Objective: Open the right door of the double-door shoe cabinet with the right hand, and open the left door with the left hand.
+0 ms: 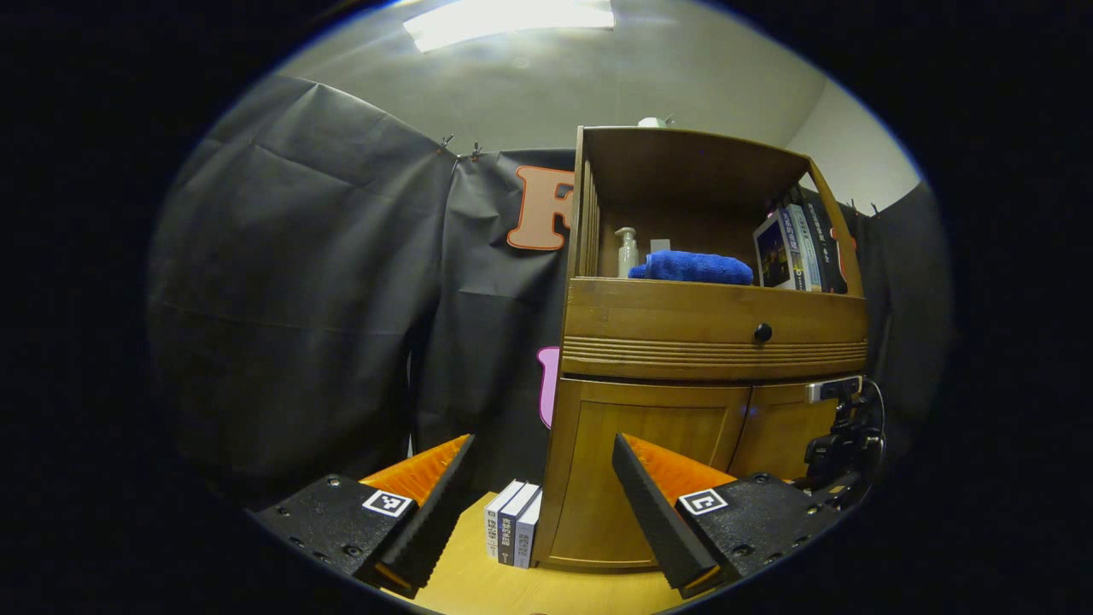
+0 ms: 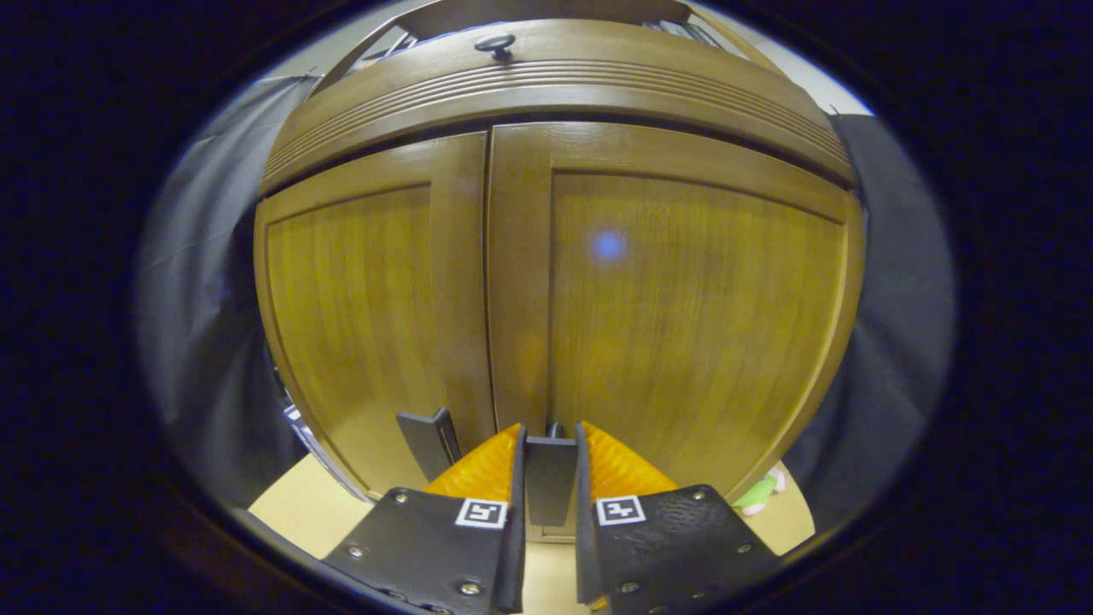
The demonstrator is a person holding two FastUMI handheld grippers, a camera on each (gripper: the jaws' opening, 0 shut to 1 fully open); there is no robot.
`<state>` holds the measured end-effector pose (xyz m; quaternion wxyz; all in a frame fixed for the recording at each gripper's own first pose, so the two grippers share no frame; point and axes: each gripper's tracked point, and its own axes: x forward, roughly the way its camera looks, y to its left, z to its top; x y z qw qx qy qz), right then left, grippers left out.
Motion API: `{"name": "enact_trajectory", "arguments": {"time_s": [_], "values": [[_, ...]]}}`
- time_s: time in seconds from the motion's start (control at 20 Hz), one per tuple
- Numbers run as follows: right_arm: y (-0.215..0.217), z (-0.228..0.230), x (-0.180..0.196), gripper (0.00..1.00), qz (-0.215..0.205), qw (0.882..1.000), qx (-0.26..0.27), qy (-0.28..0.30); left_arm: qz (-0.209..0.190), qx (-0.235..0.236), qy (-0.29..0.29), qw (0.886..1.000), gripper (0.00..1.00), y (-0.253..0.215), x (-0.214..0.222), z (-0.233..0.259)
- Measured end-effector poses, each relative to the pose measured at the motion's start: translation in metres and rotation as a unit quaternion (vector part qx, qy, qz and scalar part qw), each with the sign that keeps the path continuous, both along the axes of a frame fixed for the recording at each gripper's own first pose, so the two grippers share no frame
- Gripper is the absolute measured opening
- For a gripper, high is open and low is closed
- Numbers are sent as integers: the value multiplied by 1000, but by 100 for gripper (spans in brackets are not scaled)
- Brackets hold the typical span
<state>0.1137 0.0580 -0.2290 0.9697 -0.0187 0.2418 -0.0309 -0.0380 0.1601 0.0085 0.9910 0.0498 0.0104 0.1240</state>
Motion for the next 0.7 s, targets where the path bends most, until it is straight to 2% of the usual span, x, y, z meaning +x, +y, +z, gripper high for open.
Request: {"name": "enact_trajectory", "arguments": {"time_s": [0.25, 0.7], "values": [[0, 3, -18, 24, 15, 1000, 12, -6, -18, -7, 6, 1000, 97, -11, 5, -4], [-7, 18, -62, 24, 95, 995, 36, -20, -82, -29, 25, 996, 98, -55, 18, -23]]}}
